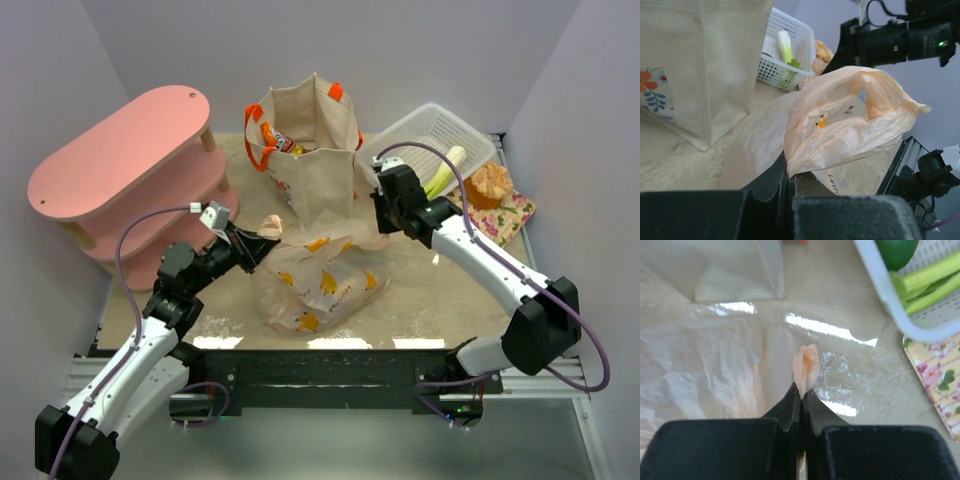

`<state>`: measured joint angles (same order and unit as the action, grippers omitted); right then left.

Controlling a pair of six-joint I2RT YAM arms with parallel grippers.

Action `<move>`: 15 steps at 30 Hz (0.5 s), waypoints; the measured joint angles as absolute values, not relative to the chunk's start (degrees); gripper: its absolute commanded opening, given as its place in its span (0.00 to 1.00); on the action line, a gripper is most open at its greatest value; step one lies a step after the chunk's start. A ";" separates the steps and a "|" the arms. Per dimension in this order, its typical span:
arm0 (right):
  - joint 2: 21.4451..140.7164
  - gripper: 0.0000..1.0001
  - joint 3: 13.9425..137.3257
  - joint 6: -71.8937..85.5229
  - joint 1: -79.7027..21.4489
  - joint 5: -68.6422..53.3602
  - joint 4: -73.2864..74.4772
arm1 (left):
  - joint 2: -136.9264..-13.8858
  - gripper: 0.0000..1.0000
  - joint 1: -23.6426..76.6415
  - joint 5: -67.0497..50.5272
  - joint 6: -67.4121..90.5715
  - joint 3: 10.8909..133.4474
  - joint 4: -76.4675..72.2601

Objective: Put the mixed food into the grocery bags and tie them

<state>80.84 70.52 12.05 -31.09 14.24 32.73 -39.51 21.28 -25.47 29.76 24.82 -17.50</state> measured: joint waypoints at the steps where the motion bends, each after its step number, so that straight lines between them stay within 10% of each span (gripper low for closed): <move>1: 81.30 0.00 69.36 12.43 -31.11 14.28 32.88 | -39.92 0.00 21.28 -26.30 30.04 24.73 -18.04; 15: 63.20 0.00 64.10 7.35 -34.74 4.64 19.84 | -51.55 0.00 23.35 -40.99 30.81 30.72 -24.84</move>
<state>63.20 64.10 7.35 -34.74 4.64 19.84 -51.55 23.35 -40.99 30.81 30.72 -24.84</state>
